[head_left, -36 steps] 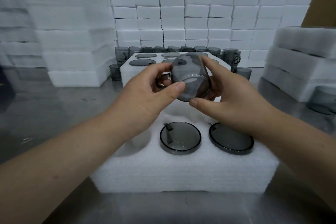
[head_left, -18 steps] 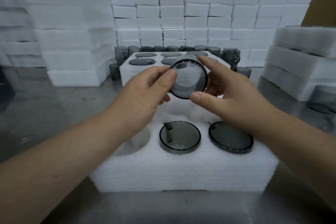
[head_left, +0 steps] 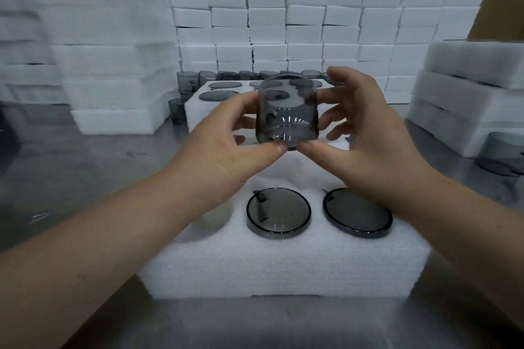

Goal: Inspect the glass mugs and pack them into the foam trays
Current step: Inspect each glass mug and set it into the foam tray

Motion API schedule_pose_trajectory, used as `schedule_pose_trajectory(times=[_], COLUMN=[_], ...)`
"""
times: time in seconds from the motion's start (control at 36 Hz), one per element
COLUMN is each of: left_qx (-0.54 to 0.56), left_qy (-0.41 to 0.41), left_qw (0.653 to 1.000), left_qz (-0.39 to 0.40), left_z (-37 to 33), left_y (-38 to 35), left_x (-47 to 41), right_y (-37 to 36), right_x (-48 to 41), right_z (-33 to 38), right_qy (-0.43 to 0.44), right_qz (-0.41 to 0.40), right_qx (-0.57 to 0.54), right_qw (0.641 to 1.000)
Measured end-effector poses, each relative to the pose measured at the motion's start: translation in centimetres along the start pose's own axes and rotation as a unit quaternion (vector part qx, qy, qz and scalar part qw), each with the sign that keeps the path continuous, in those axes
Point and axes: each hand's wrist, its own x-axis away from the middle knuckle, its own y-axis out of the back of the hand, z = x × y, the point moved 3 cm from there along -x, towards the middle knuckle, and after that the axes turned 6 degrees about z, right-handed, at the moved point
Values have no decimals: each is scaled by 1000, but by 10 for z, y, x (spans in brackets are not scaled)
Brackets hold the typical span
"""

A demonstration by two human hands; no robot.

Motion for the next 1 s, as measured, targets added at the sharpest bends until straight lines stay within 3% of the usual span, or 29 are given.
schedule_pose_trajectory(times=[0.31, 0.69, 1.0], left_qx=[-80, 19, 19], left_qy=[0, -16, -4], left_qw=[996, 999, 1000], left_qz=[-34, 39, -18], left_z=[2, -3, 3], left_y=[2, -1, 0], left_x=[-1, 4, 0], right_y=[4, 5, 3], right_x=[1, 1, -1], right_z=[7, 8, 11], right_qy=[63, 116, 127], right_qz=[-24, -27, 18], right_qx=[89, 174, 192], right_qw=[994, 978, 973])
